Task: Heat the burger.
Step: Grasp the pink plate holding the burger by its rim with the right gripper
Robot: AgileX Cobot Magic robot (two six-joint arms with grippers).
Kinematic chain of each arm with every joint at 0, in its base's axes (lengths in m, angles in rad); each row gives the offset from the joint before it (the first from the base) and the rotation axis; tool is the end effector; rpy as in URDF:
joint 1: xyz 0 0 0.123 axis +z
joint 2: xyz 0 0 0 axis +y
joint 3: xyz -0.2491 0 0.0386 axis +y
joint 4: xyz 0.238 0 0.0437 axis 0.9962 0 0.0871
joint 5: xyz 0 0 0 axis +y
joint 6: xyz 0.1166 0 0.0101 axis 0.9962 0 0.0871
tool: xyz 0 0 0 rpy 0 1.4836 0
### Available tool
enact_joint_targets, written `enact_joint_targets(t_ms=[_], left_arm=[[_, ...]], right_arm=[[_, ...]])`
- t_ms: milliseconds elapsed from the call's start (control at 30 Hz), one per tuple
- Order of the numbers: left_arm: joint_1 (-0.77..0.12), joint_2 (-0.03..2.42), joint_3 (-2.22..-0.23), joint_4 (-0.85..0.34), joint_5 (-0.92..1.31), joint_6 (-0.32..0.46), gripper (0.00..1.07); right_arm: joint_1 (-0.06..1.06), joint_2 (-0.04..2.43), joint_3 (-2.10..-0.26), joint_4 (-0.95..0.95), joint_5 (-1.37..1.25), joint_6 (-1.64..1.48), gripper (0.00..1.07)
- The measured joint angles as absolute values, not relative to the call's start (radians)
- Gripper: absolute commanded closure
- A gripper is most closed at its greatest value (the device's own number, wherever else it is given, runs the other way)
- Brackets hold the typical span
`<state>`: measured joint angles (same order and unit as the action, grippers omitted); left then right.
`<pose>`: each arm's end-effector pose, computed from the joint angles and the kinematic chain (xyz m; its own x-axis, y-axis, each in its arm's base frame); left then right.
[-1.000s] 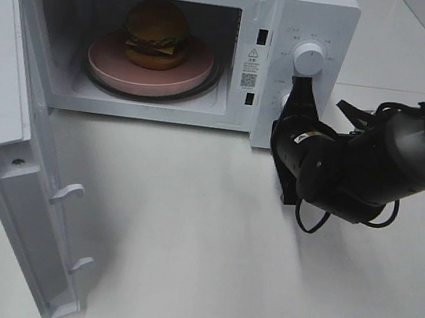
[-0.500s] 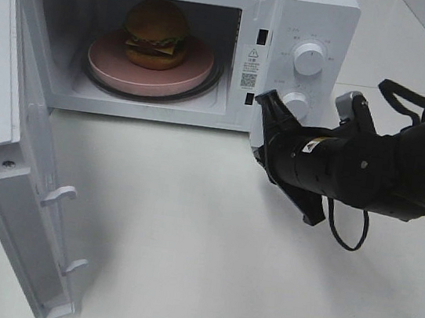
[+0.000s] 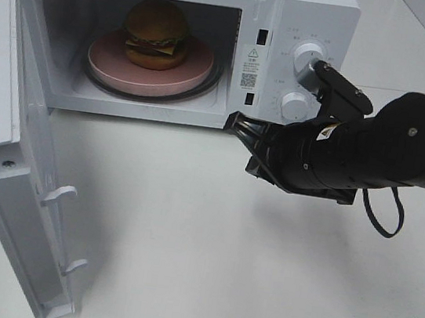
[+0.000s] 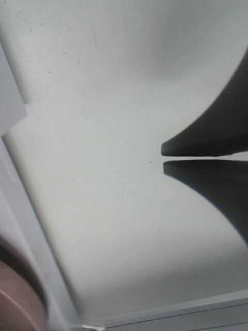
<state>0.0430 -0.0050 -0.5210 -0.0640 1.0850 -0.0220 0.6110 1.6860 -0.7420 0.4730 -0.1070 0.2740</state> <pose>0.0389 -0.0050 0.2645 -0.4531 -0.0714 -0.8886 -0.0161 0.9973 -0.0719 0.2707 0.1827 0.1182 -0.7844 0.2771 -0.5550 -0.0171 0.8847 0.4659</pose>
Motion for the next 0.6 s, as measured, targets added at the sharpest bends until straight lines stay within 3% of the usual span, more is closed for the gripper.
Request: enact_joint_targets(t_ms=[600], left_arm=[[0.043, -0.005, -0.521, -0.064, 1.085, -0.022, 0.07]], right_arm=[[0.611, 1.662, -0.951, 0.246, 0.374, -0.164, 1.04]])
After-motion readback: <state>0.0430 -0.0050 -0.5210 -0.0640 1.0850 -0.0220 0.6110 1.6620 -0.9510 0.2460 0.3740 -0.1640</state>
